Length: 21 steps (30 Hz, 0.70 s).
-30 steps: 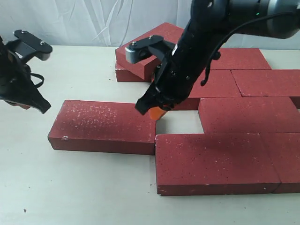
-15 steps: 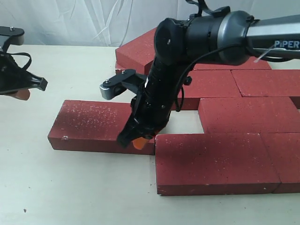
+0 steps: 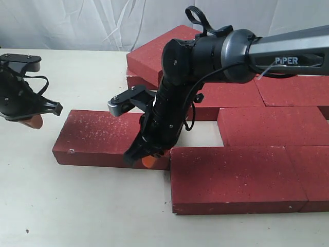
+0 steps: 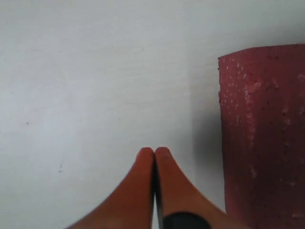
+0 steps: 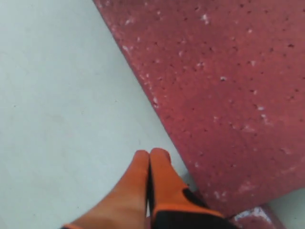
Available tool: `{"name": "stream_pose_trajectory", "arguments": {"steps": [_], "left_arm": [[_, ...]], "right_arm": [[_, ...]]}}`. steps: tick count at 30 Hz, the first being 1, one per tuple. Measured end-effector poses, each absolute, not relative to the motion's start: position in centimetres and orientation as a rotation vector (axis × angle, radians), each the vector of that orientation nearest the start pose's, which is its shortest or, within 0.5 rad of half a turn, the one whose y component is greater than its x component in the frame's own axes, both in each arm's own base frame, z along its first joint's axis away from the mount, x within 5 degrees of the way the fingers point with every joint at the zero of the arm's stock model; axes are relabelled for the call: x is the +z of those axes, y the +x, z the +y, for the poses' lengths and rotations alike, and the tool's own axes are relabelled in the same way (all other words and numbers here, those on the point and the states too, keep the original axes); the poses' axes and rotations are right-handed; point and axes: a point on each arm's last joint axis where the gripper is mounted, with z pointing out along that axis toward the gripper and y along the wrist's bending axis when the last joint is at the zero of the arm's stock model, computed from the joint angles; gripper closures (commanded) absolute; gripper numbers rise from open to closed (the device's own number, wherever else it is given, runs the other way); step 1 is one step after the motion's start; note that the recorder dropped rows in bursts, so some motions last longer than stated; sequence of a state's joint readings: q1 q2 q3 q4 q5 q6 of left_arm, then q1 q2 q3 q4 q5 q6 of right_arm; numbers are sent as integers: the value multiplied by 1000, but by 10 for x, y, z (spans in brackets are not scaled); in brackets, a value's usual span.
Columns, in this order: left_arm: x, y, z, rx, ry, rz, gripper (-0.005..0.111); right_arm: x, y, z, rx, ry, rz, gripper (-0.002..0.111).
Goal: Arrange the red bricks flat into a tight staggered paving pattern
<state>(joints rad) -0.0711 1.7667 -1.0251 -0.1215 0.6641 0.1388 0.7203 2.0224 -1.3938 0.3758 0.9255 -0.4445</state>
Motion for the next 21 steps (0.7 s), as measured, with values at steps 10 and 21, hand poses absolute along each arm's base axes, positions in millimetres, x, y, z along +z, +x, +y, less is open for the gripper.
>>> {"name": "stream_pose_trajectory", "arguments": {"steps": [10,21], "left_arm": [[153,329,-32,-146,191,2921,107],[154,331,-37,-222,214,2884,107]], "right_arm": [[163,285,281,445,-1335,2700,109],[163,289,282,428,-1288,2681,109]]}}
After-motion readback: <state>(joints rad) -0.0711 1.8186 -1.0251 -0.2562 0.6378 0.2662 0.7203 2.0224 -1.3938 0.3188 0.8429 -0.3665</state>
